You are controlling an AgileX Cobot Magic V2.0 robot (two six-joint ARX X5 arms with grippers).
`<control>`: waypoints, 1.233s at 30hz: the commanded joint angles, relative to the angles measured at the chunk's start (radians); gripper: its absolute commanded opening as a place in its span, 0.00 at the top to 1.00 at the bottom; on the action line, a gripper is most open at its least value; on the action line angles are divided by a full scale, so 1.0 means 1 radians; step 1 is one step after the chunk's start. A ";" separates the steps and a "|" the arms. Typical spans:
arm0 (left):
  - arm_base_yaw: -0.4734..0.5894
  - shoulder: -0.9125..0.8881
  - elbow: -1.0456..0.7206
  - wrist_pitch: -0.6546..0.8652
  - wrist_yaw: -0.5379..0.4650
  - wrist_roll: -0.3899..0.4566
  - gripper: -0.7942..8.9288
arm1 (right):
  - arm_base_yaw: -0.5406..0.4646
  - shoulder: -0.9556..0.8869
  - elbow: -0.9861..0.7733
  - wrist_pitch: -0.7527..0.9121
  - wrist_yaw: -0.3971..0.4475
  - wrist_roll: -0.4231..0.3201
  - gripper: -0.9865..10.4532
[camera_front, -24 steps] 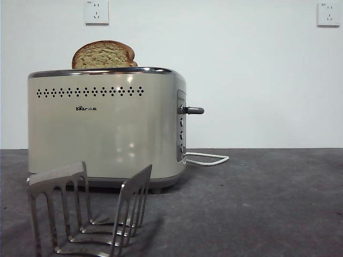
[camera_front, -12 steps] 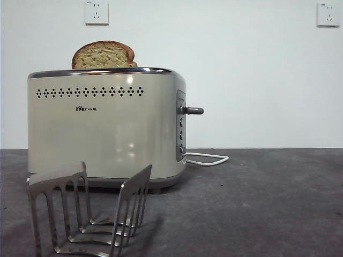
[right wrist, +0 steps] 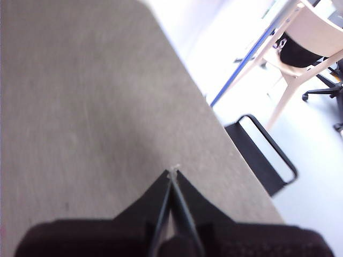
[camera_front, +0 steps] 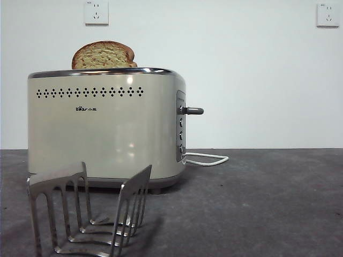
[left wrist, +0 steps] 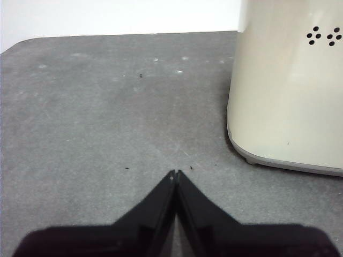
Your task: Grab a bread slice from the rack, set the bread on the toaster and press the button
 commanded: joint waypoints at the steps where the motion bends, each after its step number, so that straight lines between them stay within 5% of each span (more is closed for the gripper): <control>1: 0.004 0.001 -0.010 0.011 -0.002 -0.006 0.92 | -0.021 -0.134 -0.201 0.223 -0.039 0.002 0.91; 9: 0.004 0.006 -0.010 0.011 -0.002 -0.006 0.92 | -0.122 -0.504 -0.760 0.850 -0.451 -0.101 0.91; 15: 0.004 0.008 -0.010 0.011 -0.002 -0.006 0.92 | -0.179 -0.706 -1.034 0.953 -0.743 -0.199 0.91; 24: 0.004 0.008 -0.010 0.011 -0.002 -0.006 0.92 | -0.179 -0.917 -1.212 0.912 -0.780 -0.153 0.91; 37: 0.004 0.009 -0.010 0.011 -0.002 -0.006 0.92 | -0.179 -0.991 -1.265 0.809 -0.780 -0.152 0.91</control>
